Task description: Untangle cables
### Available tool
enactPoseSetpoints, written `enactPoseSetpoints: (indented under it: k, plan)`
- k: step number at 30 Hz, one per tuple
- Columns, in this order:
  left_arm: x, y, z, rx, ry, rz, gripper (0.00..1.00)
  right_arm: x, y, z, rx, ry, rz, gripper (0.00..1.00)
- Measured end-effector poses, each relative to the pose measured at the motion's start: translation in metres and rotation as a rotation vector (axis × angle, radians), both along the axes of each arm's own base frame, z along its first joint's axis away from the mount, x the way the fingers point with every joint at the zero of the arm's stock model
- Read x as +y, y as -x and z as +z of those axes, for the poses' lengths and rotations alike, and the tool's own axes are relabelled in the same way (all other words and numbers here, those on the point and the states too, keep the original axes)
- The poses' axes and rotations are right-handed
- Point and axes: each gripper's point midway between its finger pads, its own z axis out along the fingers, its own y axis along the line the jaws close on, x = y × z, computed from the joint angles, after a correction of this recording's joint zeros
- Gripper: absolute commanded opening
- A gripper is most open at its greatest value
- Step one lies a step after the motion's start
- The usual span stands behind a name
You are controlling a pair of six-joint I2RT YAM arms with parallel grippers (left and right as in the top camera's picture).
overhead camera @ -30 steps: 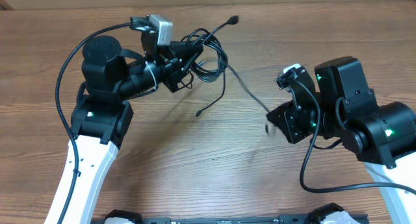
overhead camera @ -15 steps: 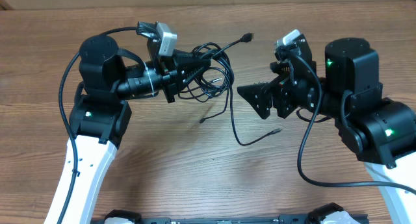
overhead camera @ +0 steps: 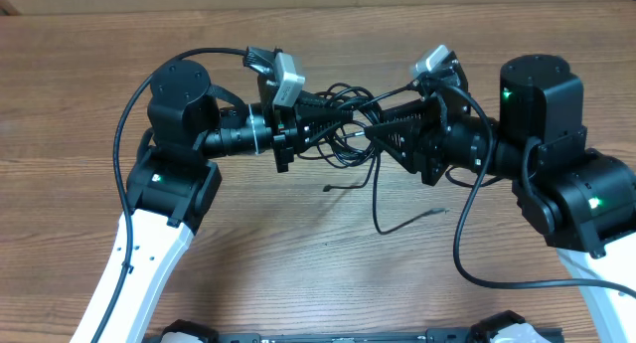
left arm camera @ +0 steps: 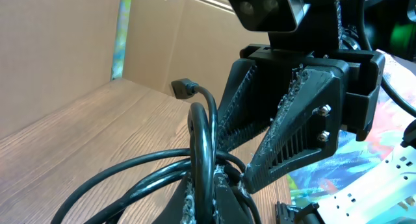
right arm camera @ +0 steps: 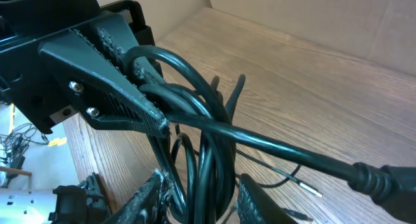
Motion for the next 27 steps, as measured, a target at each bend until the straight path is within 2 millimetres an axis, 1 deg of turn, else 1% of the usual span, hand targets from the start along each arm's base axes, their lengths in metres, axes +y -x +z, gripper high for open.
enactPoseSetpoints:
  k: [3,5,6,9,12,16,19,25,27]
  plan:
    - [0.0,0.0,0.0,0.002,0.0,0.0,0.04,0.0,0.0,0.0,0.0,0.0,0.0,0.3]
    - [0.0,0.0,0.0,0.01,0.003,0.001,0.04,0.0,-0.001,-0.001,0.004,0.001,-0.005,0.18]
    - [-0.001,0.0,0.0,0.018,0.005,-0.001,0.04,0.0,-0.001,-0.002,0.007,0.004,-0.005,0.14]
    - [-0.001,0.0,0.004,0.03,0.017,-0.001,0.04,0.001,-0.005,-0.008,0.027,0.013,-0.009,0.12]
    - [-0.001,0.0,0.007,0.046,0.03,0.001,0.04,0.002,-0.008,-0.012,0.042,0.017,-0.008,0.04]
    - [-0.001,0.0,0.007,0.089,0.039,0.006,0.04,0.002,-0.007,-0.014,0.052,0.017,-0.008,0.04]
    - [0.001,-0.01,0.003,0.17,0.044,0.066,0.04,0.002,-0.005,-0.015,0.065,0.018,-0.003,0.04]
    - [0.011,-0.037,-0.024,0.456,0.045,0.312,0.04,0.005,0.01,-0.021,0.083,0.025,0.085,0.04]
    - [0.022,-0.051,-0.032,0.53,0.06,0.426,0.04,0.008,0.017,-0.02,0.076,0.02,0.129,0.04]
